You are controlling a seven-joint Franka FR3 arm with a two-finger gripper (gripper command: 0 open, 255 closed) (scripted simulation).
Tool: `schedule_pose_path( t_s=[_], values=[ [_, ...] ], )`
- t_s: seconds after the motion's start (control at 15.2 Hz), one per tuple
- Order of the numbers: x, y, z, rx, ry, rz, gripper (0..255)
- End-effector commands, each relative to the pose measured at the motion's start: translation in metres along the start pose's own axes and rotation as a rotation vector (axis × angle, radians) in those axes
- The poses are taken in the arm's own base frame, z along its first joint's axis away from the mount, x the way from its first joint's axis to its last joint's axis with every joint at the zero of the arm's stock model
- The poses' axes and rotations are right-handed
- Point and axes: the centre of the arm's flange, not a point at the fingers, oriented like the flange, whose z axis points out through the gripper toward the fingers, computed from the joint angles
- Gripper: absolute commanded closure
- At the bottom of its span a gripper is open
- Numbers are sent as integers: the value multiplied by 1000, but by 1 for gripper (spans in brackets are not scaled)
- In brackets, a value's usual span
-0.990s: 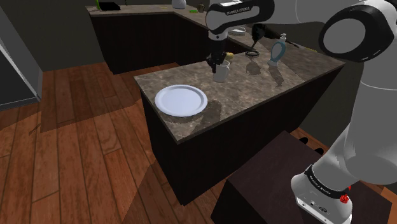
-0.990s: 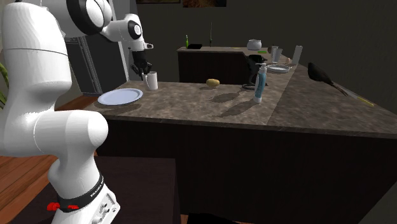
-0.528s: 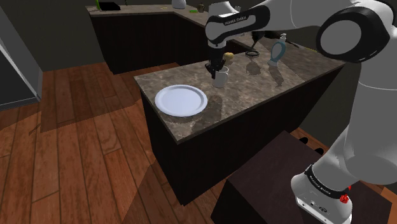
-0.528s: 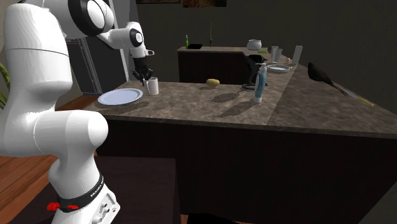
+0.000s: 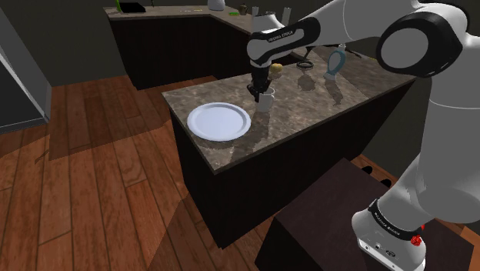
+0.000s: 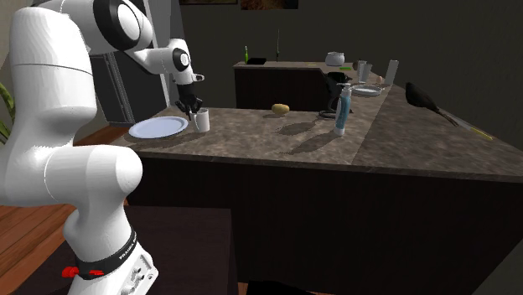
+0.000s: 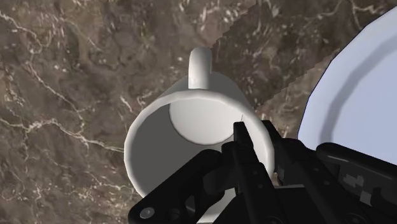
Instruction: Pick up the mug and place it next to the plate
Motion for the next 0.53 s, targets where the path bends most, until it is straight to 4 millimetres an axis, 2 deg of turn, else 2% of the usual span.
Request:
schedule_pose_path(
  t_s=[0.0, 0.33, 0.4, 0.46],
  values=[
    [0, 0, 1, 0, 1, 0, 255],
    [0, 0, 1, 0, 1, 0, 255],
    [0, 0, 1, 0, 1, 0, 0],
    [0, 0, 1, 0, 1, 0, 0]
  ],
)
